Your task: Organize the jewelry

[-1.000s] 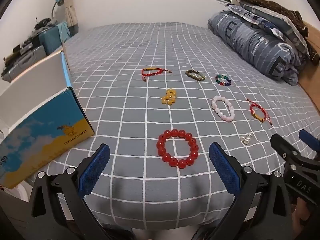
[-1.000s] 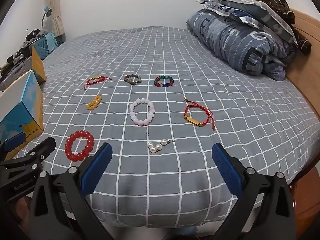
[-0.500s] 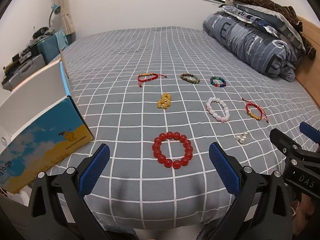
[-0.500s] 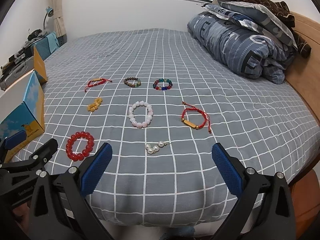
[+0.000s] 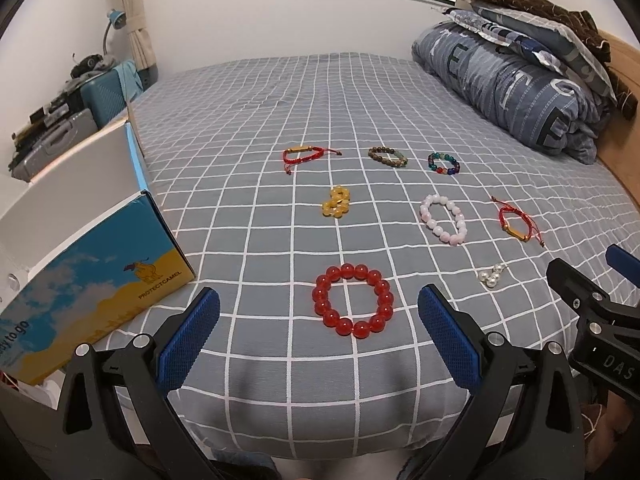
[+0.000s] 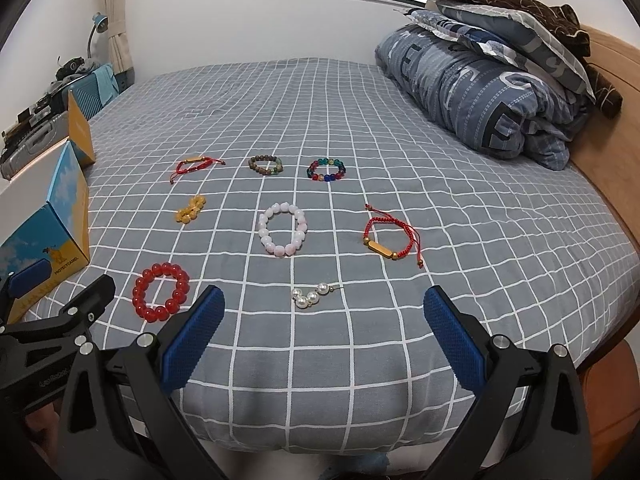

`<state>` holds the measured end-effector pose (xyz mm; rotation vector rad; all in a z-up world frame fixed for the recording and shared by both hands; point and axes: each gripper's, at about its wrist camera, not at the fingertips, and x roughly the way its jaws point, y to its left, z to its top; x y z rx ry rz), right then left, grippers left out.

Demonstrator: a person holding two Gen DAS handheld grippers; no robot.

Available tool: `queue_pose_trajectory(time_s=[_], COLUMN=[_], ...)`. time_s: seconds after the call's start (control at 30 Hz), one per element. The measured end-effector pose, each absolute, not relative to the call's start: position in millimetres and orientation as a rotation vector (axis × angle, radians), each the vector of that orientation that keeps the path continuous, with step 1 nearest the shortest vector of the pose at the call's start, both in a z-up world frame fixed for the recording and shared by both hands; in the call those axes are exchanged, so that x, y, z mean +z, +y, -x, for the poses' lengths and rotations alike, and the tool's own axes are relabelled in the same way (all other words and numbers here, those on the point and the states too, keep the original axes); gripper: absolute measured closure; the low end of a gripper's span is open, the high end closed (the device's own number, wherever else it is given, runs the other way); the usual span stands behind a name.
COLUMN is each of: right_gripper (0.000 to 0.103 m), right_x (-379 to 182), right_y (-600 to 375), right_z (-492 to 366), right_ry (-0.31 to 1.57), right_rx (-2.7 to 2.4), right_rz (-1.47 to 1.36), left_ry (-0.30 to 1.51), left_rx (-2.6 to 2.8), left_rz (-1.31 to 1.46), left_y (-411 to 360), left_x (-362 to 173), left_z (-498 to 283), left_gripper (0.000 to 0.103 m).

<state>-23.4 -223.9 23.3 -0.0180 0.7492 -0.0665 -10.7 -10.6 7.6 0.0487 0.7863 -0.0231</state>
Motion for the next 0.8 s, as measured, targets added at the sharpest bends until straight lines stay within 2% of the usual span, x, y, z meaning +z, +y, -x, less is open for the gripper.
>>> queue_pose_trajectory(time_s=[0.8], right_gripper=[0.007], right_x=[24.1], right_y=[-223.1], right_z=[24.1], right_ry=[0.738], right_rx=[-0.069], right_rz=[0.018], left_ry=[0.781], left_rx=[-0.030], left_rz=[-0.046], left_y=[-11.4], left_x=[11.3], left_z=[15.6], left_gripper=[0.006])
